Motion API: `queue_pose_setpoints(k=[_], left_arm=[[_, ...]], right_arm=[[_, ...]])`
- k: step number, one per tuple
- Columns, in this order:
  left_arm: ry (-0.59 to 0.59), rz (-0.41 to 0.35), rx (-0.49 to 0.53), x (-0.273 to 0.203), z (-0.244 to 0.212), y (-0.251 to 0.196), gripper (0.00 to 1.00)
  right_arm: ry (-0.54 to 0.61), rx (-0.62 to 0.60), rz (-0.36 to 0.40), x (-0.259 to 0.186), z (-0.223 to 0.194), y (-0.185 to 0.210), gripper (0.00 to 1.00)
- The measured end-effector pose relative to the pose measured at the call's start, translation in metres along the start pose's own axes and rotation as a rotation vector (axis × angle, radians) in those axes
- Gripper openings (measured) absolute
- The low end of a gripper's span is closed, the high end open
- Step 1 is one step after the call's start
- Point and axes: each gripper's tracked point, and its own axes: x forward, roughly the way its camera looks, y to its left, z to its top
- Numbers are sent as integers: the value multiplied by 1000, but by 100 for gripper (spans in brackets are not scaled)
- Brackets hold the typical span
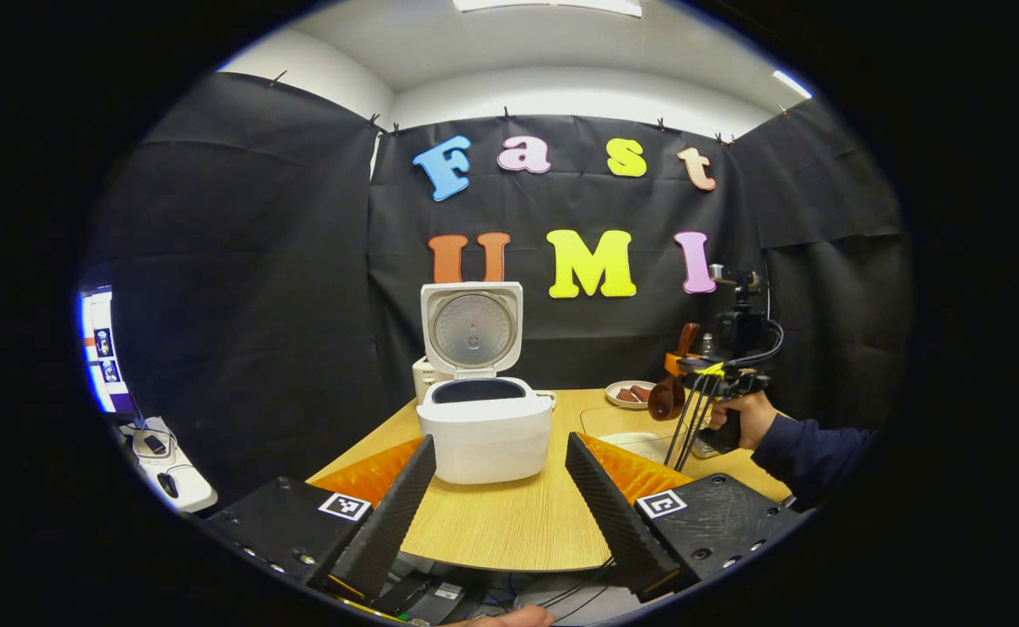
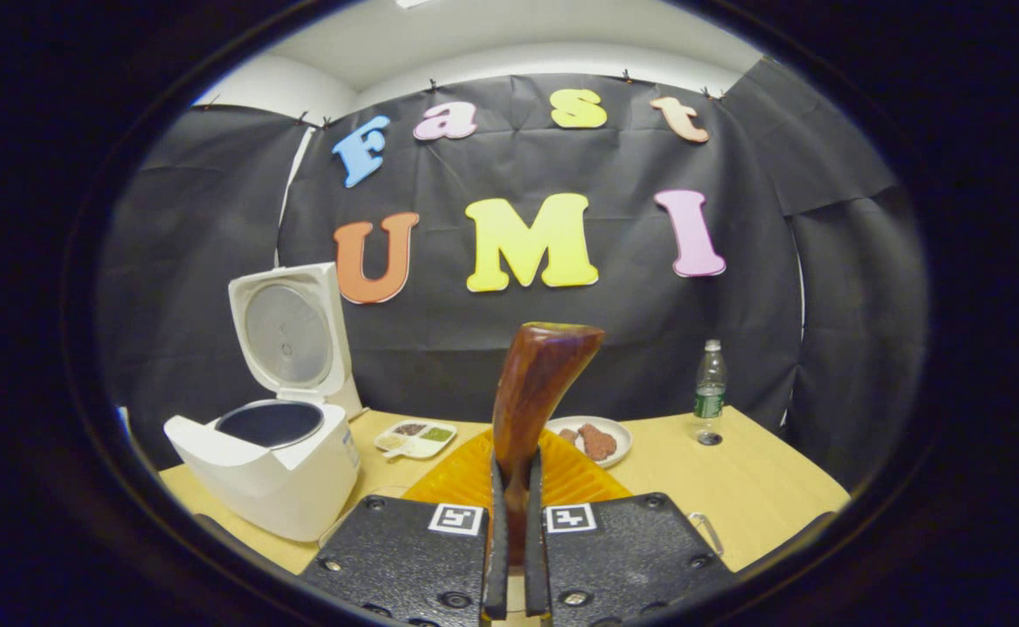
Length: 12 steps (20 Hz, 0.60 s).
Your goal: Close the left gripper, press the button to open the rice cooker; take a wooden spoon from the chopstick holder with the right hand, scoop a spoonful of rice and pour it into the rice cooker, then put the wooden spoon back into the chopstick holder.
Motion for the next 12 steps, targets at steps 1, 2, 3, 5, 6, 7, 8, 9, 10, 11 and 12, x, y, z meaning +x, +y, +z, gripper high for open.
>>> queue_pose_setpoints(k=[1,2,3,5,6,7,8,9,10,11,12], left_arm=[[-1,-5,0,0,-1,0,95],[-4,-17,4,1,-1,-2,95],[-5,-29,6,2,-1,-4,95],[-1,-31,11,0,-4,-2,95],[0,-22,15,1,-5,1,95],[-2,-13,16,2,-4,4,95],[-5,-10,18,3,-4,5,95],[-1,-6,16,5,-6,6,95],[5,-1,14,6,-8,8,95],[8,0,12,6,-9,7,95],[8,0,12,5,-9,7,95]], right_arm=[[22,-28,22,5,-15,12,13],[39,-52,35,8,-27,19,13],[58,-73,18,13,-41,16,13],[81,-79,-27,17,-59,11,13],[83,-60,-18,18,-62,16,13],[100,-22,9,16,-65,27,13],[122,16,48,15,-69,38,13],[152,51,84,15,-74,47,13],[180,84,102,16,-78,52,13],[204,114,108,15,-81,52,13],[226,155,120,15,-82,53,13]])
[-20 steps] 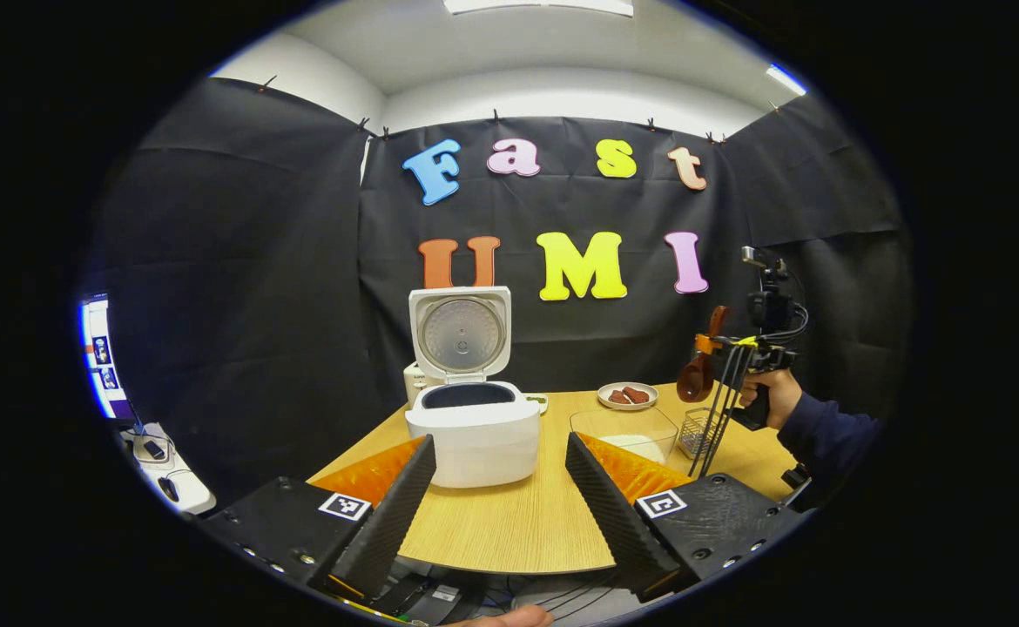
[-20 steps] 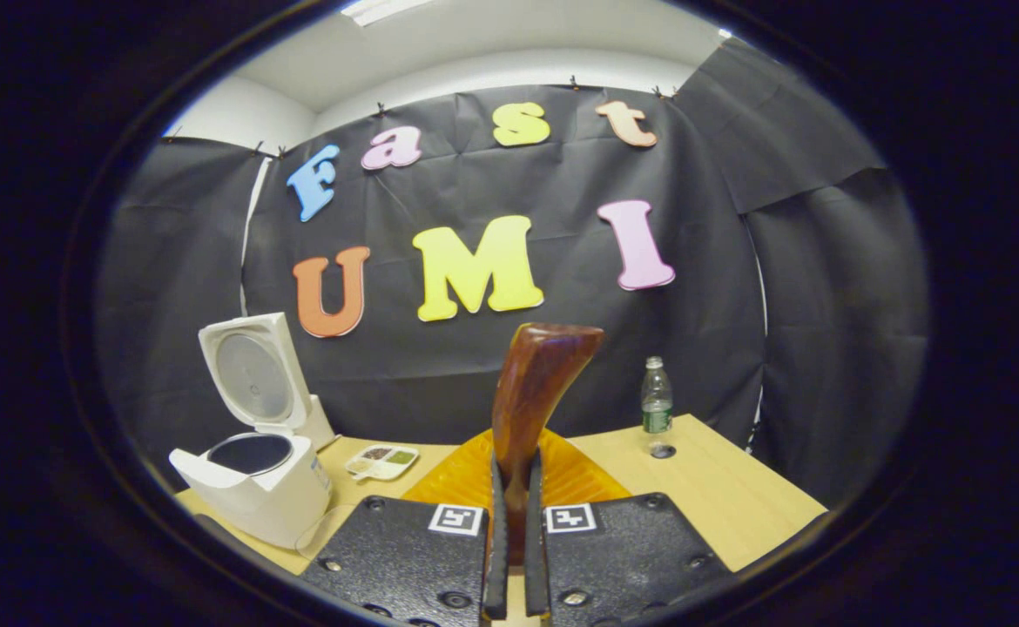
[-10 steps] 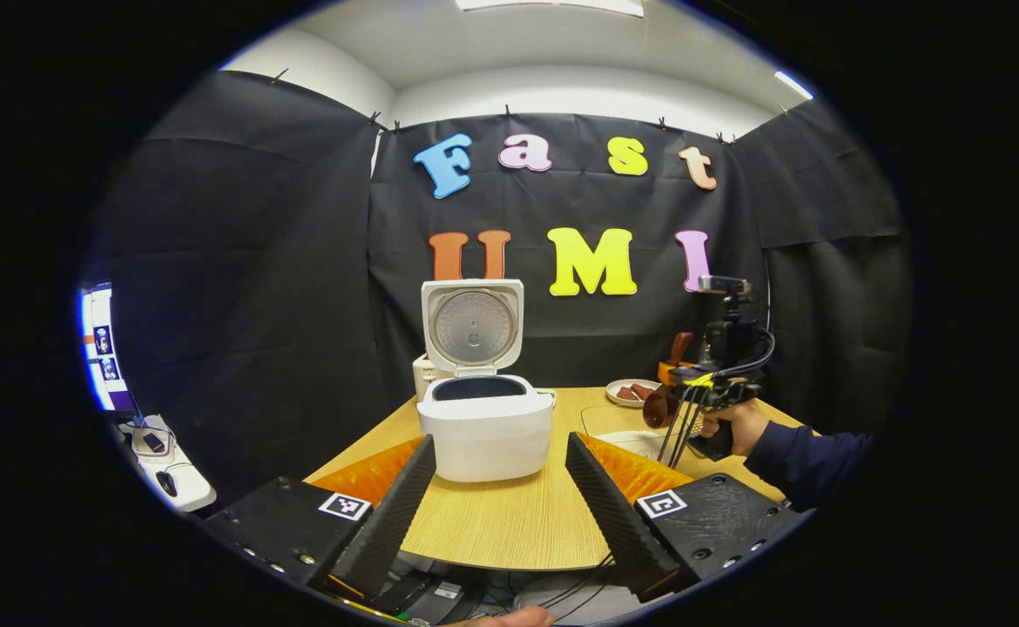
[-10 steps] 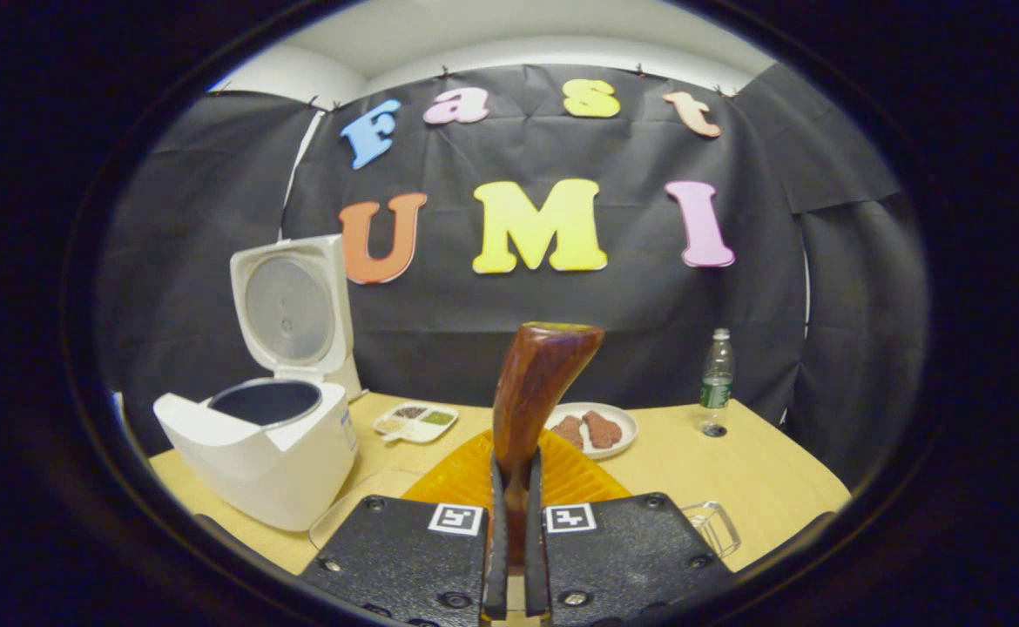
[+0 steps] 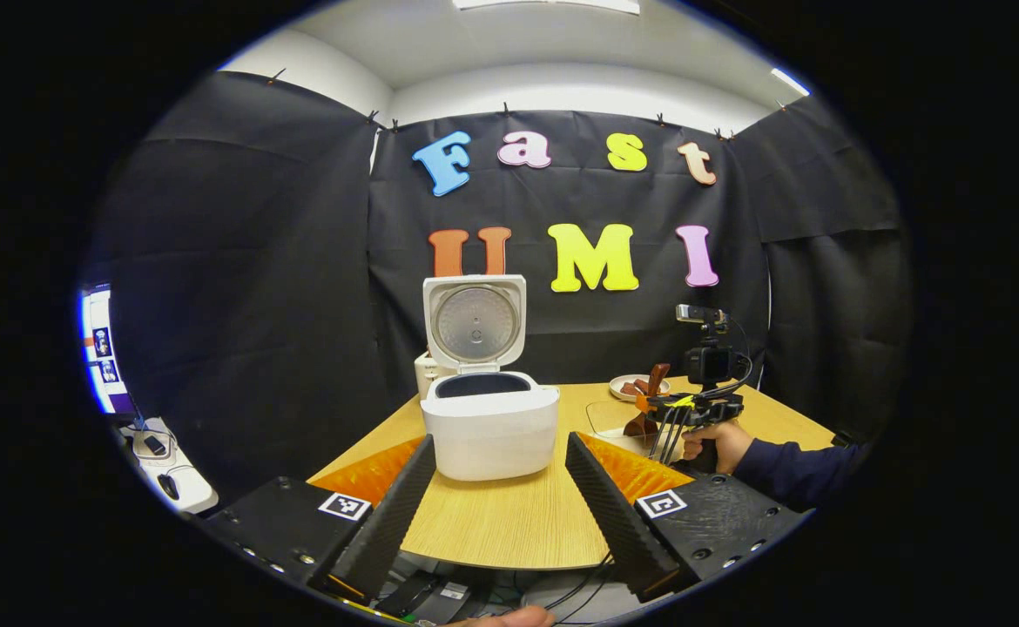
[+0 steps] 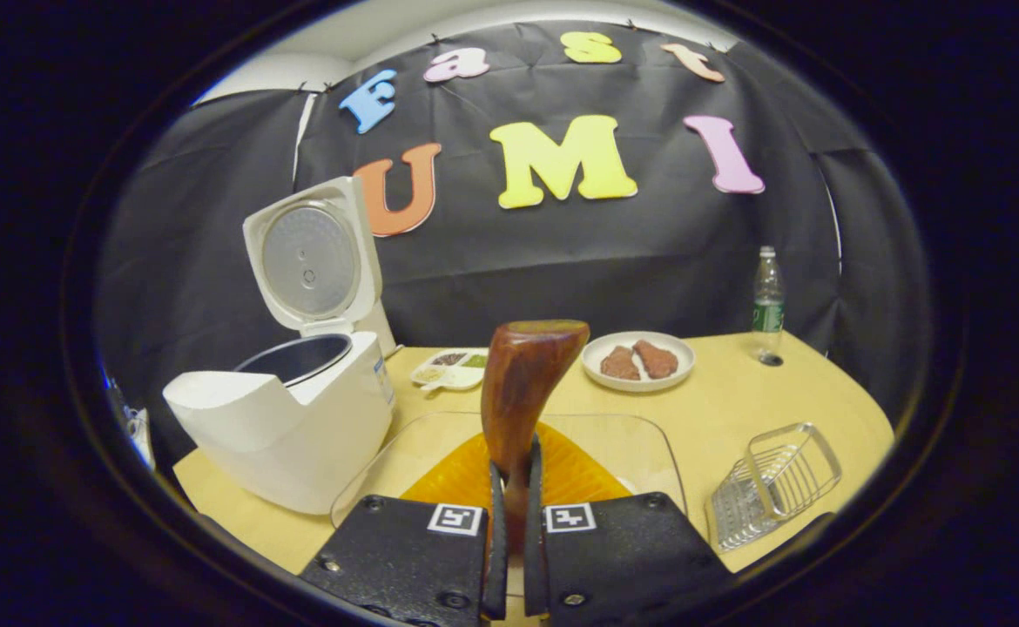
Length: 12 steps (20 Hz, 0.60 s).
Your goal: Close the left gripper, press the button to open the rice cooker; take a wooden spoon from the chopstick holder with the right hand, scoop a spoonful of rice and pour it into the rice cooker, then put the wooden spoon back into the chopstick holder.
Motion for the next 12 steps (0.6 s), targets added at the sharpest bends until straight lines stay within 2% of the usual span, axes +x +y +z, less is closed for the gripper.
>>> queue_pose_setpoints(k=[3,8,11,12], left_arm=[[-8,-16,0,0,2,-7,95],[1,-30,5,1,0,-13,95],[-5,-19,7,-1,3,-10,95],[-6,-14,5,1,4,-9,95]], right_arm=[[70,99,52,5,-9,5,13],[143,315,58,10,-13,-5,13],[199,464,23,10,-18,-23,13],[213,530,48,10,-15,-22,13]])
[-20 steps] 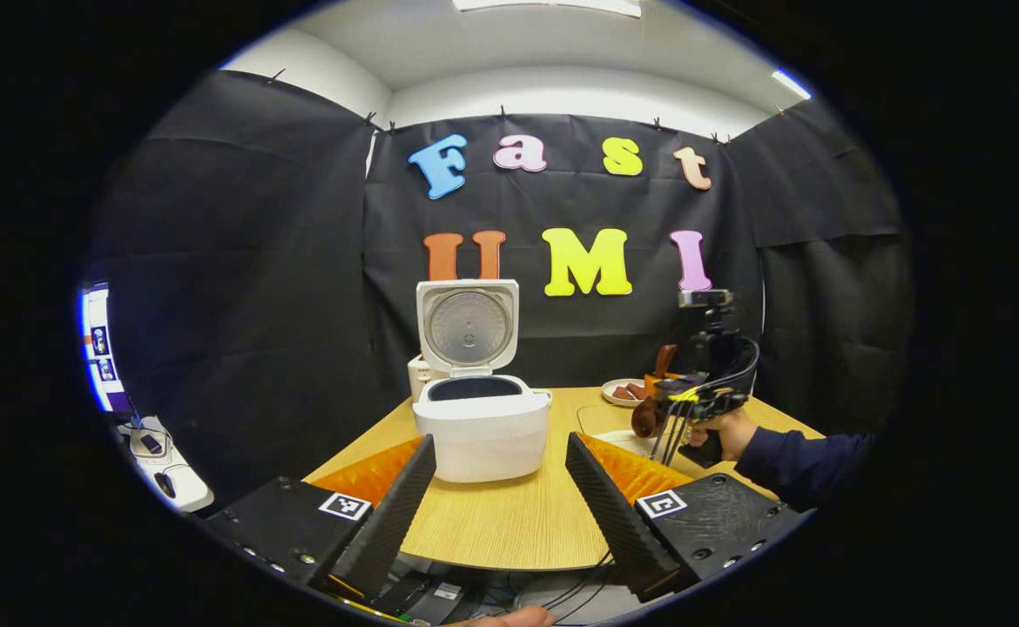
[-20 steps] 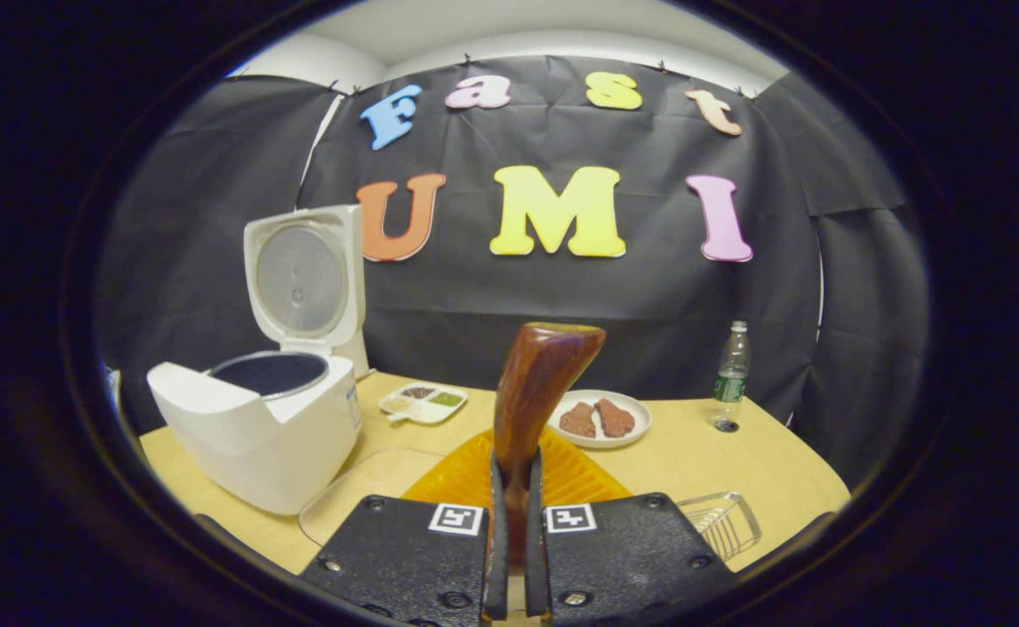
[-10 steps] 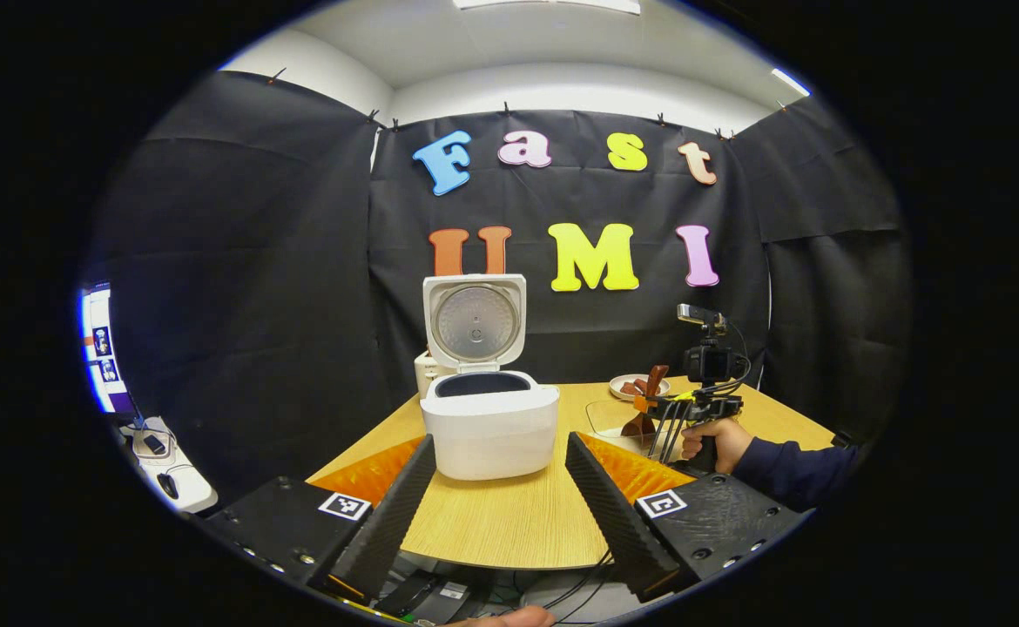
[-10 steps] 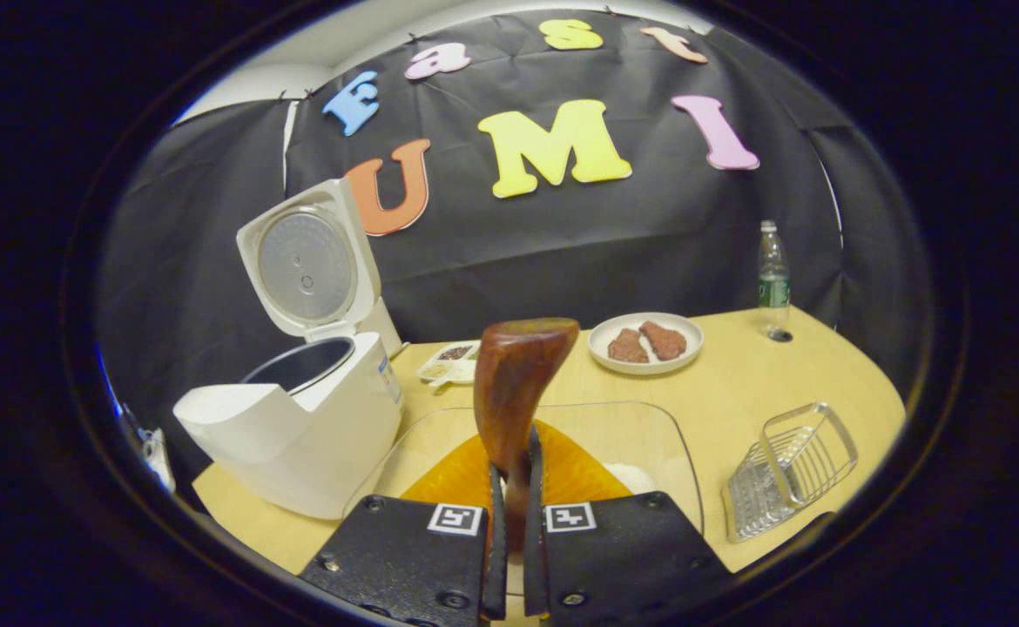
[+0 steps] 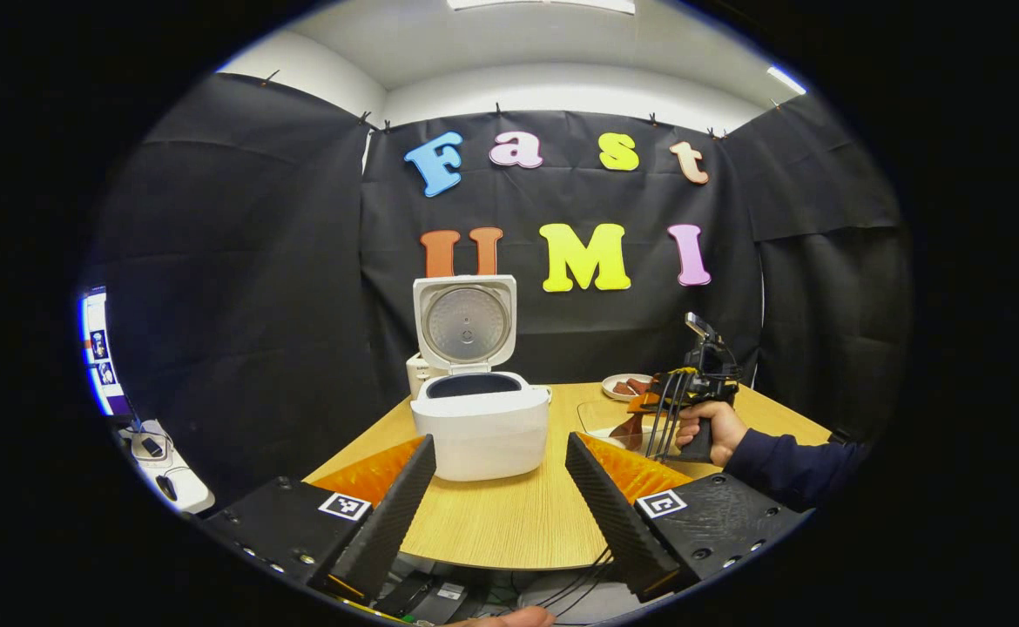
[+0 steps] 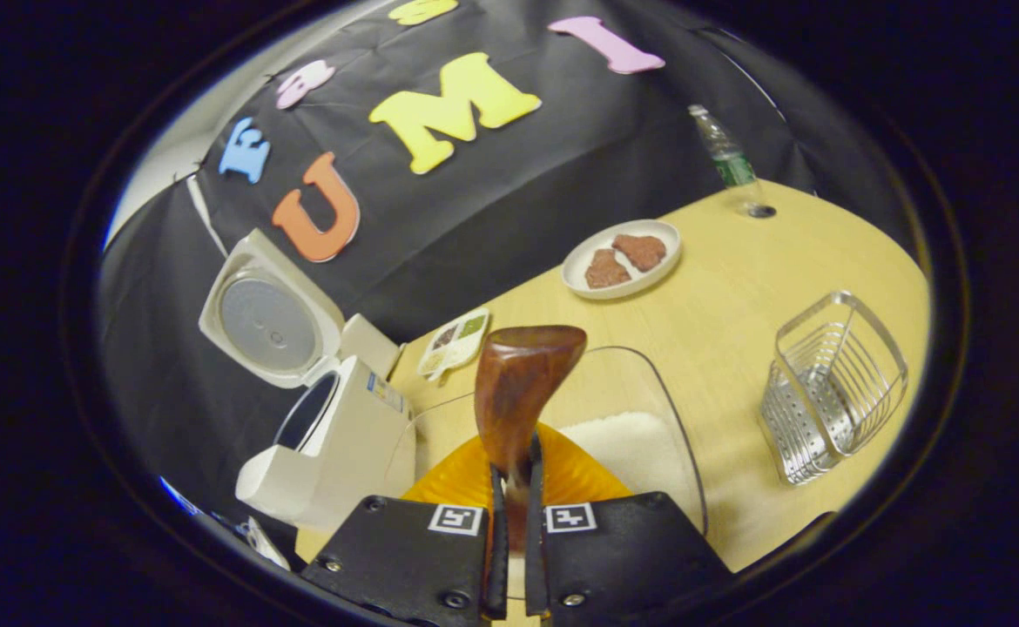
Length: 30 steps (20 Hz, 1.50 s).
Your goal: Close the left gripper, press the button to open the rice cooker; take a wooden spoon from the chopstick holder with the right hand, scoop a spoonful of rice and pour it into the rice cooker, then put the wooden spoon back into the chopstick holder.
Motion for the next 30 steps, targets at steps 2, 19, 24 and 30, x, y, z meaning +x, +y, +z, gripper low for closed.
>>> queue_pose_setpoints(k=[2,19,24,30], left_arm=[[14,14,5,1,-5,2,95],[23,20,-26,27,17,3,95],[10,59,19,46,30,8,95],[20,79,-2,54,33,21,95]], right_arm=[[13,85,48,-3,4,0,13],[9,727,553,-80,93,42,12],[-24,685,620,-101,143,83,12],[-2,495,608,-76,153,143,12]])
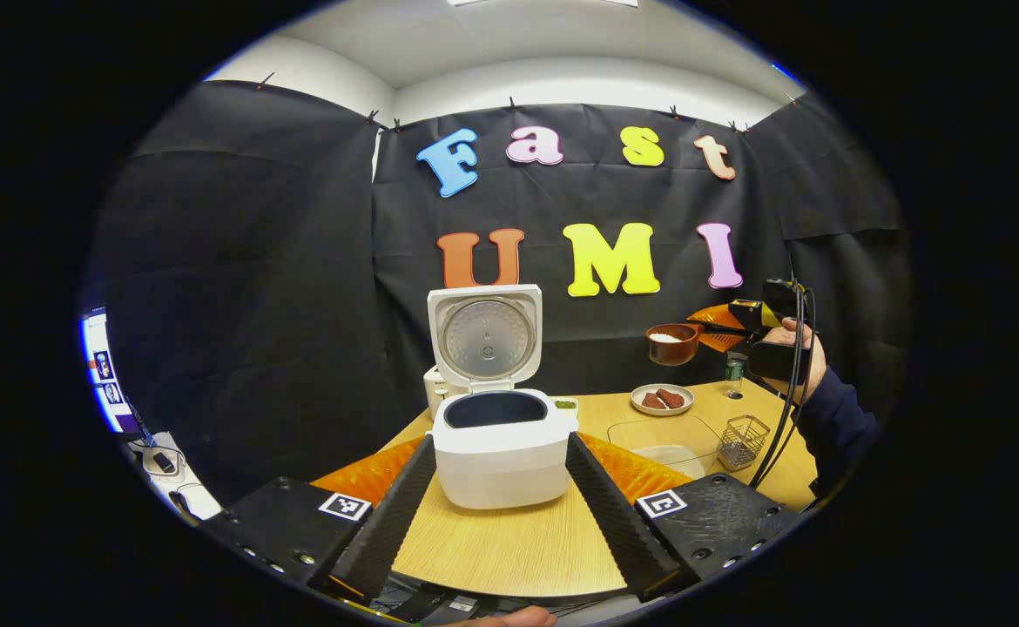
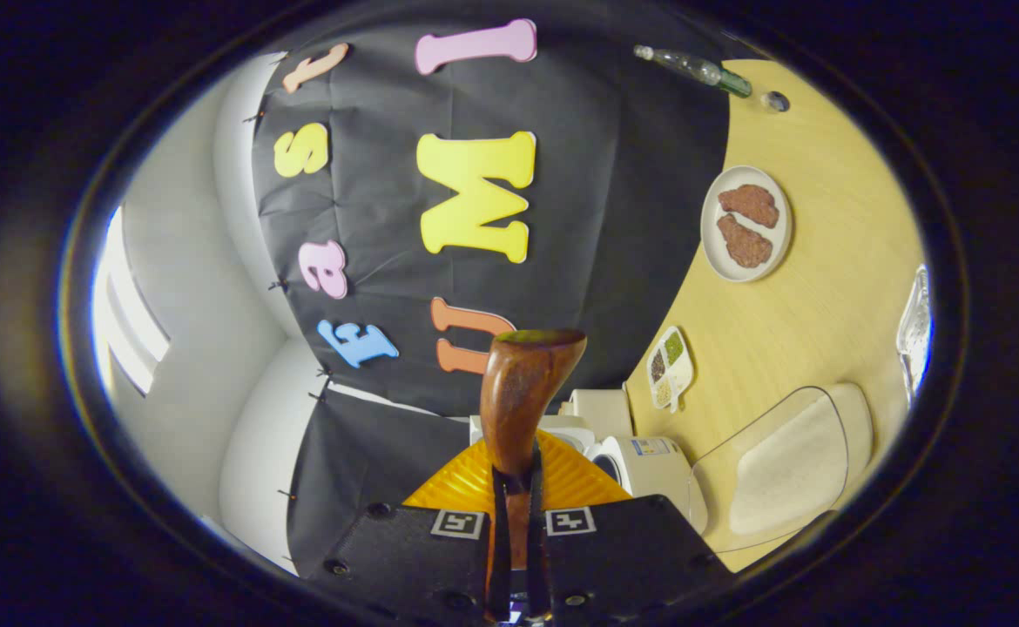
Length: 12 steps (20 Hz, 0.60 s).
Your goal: Close the left gripper, press the button to open the rice cooker; take a wooden spoon from the chopstick holder with the right hand, scoop a spoonful of rice and pour it into the rice cooker, then put the wooden spoon back into the chopstick holder.
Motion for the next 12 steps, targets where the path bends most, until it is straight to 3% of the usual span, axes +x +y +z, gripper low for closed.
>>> queue_pose_setpoints(k=[7,12], left_arm=[[9,30,-36,-5,-6,23,95],[33,42,-55,-11,-14,37,95]], right_arm=[[121,-70,-83,89,-50,-5,12],[182,-190,-165,150,-84,-18,12]])
